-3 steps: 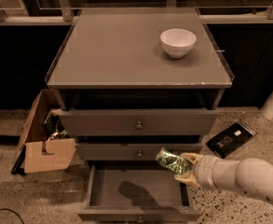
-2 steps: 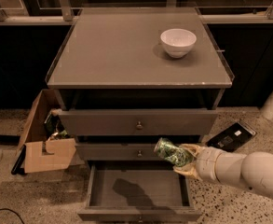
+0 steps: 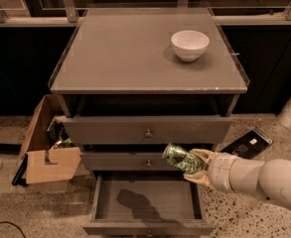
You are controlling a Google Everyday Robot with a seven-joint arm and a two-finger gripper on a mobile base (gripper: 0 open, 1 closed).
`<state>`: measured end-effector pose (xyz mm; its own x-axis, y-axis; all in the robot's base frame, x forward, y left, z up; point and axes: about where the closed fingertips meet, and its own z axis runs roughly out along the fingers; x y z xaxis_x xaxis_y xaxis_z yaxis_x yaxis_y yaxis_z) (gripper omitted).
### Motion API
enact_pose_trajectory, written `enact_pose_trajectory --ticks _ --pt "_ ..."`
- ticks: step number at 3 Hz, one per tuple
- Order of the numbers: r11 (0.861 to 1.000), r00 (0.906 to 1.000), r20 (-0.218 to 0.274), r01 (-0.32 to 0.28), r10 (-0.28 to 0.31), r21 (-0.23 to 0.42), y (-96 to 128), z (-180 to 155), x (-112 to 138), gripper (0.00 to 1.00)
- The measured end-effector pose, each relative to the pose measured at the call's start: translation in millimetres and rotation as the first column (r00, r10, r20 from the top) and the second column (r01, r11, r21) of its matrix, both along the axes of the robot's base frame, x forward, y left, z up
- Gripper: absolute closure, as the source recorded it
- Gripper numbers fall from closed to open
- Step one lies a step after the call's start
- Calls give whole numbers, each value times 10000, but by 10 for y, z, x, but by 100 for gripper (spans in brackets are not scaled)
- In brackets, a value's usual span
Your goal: Pick green can from bottom drawer and place on counter
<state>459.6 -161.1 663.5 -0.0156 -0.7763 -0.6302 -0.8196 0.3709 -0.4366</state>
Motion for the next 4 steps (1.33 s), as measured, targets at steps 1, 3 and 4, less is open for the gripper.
enact_pose_trajectory --ticks 1,3,4 --pt "9995 9979 619 -161 177 -268 66 362 40 100" --pt "9950 9795 1893 -530 684 -851 267 1155 357 100" --pt "9933 9648 2492 -609 839 -985 304 1503 494 100"
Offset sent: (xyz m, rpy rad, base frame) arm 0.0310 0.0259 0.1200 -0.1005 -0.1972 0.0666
